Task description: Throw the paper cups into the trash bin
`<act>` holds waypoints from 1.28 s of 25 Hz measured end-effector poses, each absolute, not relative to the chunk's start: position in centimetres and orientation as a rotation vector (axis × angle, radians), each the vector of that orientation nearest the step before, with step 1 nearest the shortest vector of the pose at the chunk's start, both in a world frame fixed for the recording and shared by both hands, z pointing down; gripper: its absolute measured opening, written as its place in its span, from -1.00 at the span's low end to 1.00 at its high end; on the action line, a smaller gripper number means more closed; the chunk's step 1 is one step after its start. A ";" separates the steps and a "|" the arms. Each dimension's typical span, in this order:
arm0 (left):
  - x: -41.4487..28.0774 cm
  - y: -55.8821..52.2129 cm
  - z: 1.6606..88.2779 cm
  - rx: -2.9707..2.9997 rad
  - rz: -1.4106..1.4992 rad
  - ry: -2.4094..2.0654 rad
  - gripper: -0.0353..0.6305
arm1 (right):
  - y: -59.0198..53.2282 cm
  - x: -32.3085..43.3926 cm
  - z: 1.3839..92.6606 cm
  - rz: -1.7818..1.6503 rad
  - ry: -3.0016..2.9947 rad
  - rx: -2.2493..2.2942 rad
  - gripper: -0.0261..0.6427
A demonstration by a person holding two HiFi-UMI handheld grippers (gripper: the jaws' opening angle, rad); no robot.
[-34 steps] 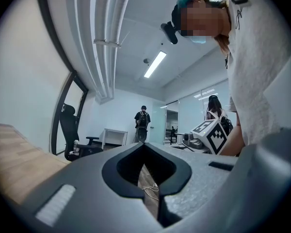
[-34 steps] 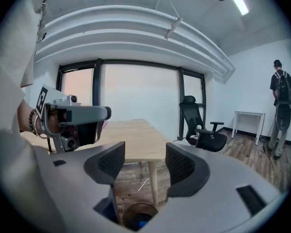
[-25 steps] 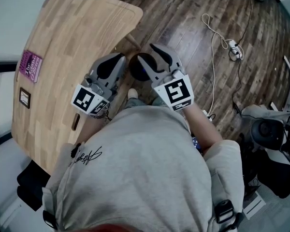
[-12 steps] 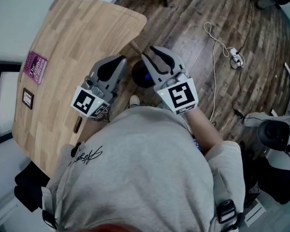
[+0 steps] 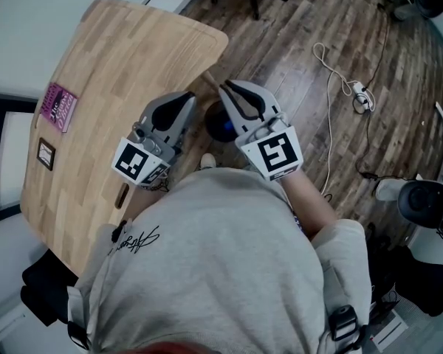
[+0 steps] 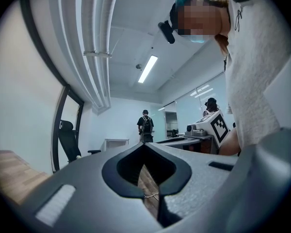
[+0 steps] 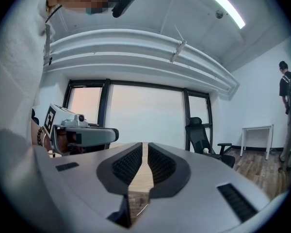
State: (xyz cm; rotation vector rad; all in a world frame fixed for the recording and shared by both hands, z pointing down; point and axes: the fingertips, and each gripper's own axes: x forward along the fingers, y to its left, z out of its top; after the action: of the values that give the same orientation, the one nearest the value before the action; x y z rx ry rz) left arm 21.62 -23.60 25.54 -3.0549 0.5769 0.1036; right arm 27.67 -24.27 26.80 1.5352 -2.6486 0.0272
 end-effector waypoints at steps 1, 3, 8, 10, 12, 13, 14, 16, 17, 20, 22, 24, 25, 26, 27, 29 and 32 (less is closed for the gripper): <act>21.6 -23.6 25.5 -3.055 0.105 0.578 -0.88 | -24.3 27.6 26.8 0.018 -2.644 1.543 -0.81; 21.7 -23.6 25.5 -3.055 0.106 0.573 -0.88 | -24.4 27.6 26.8 0.012 -2.640 1.558 -0.84; 21.5 -23.7 25.1 -3.048 0.125 0.568 -0.88 | -24.3 27.2 26.2 0.029 -2.668 1.563 -0.89; 21.4 -23.8 25.0 -3.047 0.129 0.566 -0.88 | -24.4 27.2 26.0 0.030 -2.670 1.568 -0.89; 21.4 -23.9 24.9 -3.047 0.133 0.567 -0.88 | -24.5 27.2 25.9 0.017 -2.660 1.573 -0.89; 21.4 -23.9 24.9 -3.047 0.137 0.567 -0.88 | -24.5 27.2 25.9 0.007 -2.652 1.577 -0.90; 21.4 -24.0 24.8 -3.047 0.140 0.566 -0.88 | -24.6 27.2 25.8 0.004 -2.646 1.583 -0.90; 21.4 -24.1 24.7 -3.046 0.142 0.563 -0.88 | -24.7 27.3 25.8 0.022 -2.650 1.595 -0.90; 21.4 -24.1 24.7 -3.045 0.140 0.562 -0.88 | -24.7 27.3 25.9 0.037 -2.656 1.600 -0.90; 21.4 -24.3 24.9 -3.048 0.140 0.558 -0.88 | -24.9 27.3 26.1 0.059 -2.661 1.609 -0.90; 21.3 -24.4 25.0 -3.051 0.143 0.553 -0.88 | -25.1 27.3 26.1 0.063 -2.667 1.612 -0.90; 21.2 -24.6 25.0 -3.050 0.145 0.551 -0.88 | -25.2 27.2 26.1 0.061 -2.666 1.611 -0.90; 21.2 -24.7 24.9 -3.050 0.146 0.551 -0.88 | -25.3 27.2 26.1 0.059 -2.663 1.611 -0.90; 21.2 -24.7 24.9 -3.051 0.148 0.550 -0.88 | -25.3 27.2 26.2 0.059 -2.661 1.612 -0.90; 21.2 -24.8 24.9 -3.051 0.151 0.547 -0.88 | -25.3 27.1 26.2 0.060 -2.658 1.613 -0.90; 21.2 -24.9 24.8 -3.050 0.152 0.540 -0.88 | -25.4 27.1 26.4 0.063 -2.651 1.615 -0.90; 21.3 -25.0 24.8 -3.051 0.149 0.530 -0.88 | -25.4 27.0 26.5 0.072 -2.643 1.613 -0.90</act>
State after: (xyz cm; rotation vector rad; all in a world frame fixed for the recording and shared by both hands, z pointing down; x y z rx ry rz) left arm 21.28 -24.96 24.82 -3.0513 0.5301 0.1487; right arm 26.99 -25.44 26.53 1.6128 -2.6434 0.0724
